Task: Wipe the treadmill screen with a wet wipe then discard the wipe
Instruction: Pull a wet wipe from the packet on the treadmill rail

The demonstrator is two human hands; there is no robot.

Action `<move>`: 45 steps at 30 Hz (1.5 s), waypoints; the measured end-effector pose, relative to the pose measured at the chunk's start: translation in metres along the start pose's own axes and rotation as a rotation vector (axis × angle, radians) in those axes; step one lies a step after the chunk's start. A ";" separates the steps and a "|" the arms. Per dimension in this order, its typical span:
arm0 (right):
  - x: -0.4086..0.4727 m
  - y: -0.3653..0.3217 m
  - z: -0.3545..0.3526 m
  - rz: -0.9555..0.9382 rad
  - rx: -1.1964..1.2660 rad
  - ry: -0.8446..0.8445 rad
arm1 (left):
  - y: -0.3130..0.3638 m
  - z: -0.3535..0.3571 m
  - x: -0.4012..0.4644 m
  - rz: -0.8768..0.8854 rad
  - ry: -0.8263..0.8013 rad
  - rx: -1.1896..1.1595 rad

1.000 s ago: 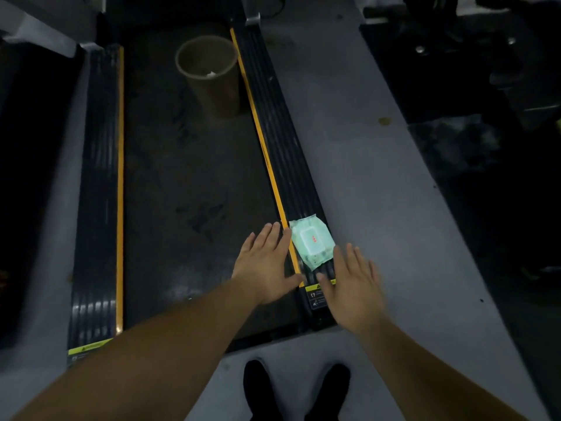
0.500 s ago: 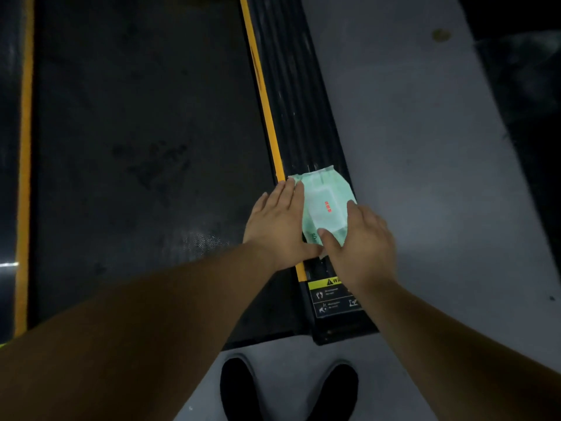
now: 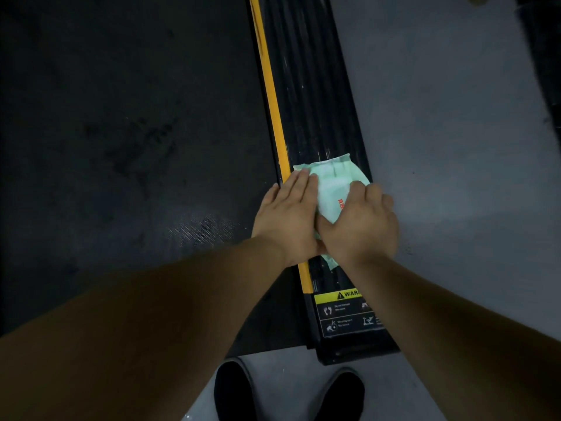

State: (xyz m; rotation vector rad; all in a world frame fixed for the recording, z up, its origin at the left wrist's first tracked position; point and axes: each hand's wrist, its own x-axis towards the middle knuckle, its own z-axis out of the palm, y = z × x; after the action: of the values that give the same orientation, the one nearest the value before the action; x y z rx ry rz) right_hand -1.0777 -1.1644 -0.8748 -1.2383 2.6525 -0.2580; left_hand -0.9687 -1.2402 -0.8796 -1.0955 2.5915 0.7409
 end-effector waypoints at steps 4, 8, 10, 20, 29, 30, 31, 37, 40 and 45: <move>0.002 0.003 -0.004 -0.040 0.053 -0.010 | -0.001 0.001 0.002 -0.003 0.012 -0.006; 0.015 0.018 -0.025 0.085 0.299 -0.104 | 0.000 -0.001 0.004 -0.015 -0.015 0.012; 0.022 0.035 -0.033 0.173 0.358 -0.130 | -0.001 -0.001 0.003 -0.016 -0.016 0.016; 0.023 0.036 -0.021 -0.354 0.009 0.042 | -0.001 0.002 0.003 -0.020 -0.009 -0.011; 0.024 0.014 -0.011 -0.199 0.163 0.000 | -0.002 0.002 0.003 -0.020 -0.005 -0.025; 0.021 0.016 -0.011 -0.176 0.176 -0.011 | -0.002 0.003 0.003 -0.021 -0.005 -0.022; 0.019 0.019 -0.012 -0.167 0.179 -0.037 | -0.002 0.003 0.003 -0.023 -0.006 -0.022; 0.007 0.027 -0.022 -0.190 0.203 -0.184 | 0.000 0.002 0.004 -0.036 -0.017 -0.023; 0.010 0.024 -0.022 -0.243 0.133 -0.193 | -0.001 0.003 0.004 -0.033 -0.013 -0.033; 0.005 0.031 -0.023 -0.330 0.045 -0.159 | 0.002 0.007 0.003 -0.026 0.016 -0.073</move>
State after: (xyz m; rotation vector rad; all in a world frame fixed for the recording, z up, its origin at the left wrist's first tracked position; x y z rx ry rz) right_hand -1.1096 -1.1473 -0.8610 -1.6061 2.2903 -0.2548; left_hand -0.9724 -1.2372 -0.8859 -1.1579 2.5774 0.8295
